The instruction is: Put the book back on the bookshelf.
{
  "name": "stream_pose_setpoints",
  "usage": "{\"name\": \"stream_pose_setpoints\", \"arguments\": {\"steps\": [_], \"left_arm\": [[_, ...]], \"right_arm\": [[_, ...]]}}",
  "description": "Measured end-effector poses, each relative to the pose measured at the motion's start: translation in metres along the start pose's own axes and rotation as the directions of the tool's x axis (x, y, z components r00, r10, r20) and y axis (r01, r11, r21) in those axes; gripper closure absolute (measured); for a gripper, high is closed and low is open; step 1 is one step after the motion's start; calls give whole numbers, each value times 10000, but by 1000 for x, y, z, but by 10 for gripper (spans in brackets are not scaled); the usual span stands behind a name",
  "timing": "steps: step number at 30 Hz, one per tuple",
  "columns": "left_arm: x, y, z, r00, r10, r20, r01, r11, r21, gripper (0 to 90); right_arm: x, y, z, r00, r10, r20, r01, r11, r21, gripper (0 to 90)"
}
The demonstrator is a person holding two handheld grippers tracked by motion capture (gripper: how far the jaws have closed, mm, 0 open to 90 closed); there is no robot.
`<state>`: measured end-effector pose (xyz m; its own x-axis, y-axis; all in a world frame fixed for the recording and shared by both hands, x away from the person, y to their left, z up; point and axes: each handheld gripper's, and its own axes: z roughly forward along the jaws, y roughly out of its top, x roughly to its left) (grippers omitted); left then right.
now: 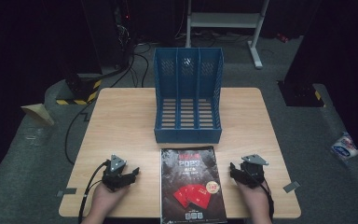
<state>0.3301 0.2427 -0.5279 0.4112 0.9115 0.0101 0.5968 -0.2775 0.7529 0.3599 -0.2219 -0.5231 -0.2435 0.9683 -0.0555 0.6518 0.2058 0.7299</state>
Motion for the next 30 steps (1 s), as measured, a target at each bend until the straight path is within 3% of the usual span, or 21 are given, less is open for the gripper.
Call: {"name": "stream_pose_setpoints", "arguments": {"steps": [10,16,30], "left_arm": [[-2,-1,-1,9997,-154,-193,154,9999,-49,319],[-1,-1,-1,9999,-118,-57,118,9999,-11,340],[-1,-3,-3,10000,-22,-95,22,10000,-2,329]], "right_arm": [[-4,-1,0,9995,202,-255,-201,9998,69,320],[-3,-1,0,9993,143,-343,-143,9999,14,336],[-3,-1,0,9992,302,-252,-300,9995,75,293]]}}
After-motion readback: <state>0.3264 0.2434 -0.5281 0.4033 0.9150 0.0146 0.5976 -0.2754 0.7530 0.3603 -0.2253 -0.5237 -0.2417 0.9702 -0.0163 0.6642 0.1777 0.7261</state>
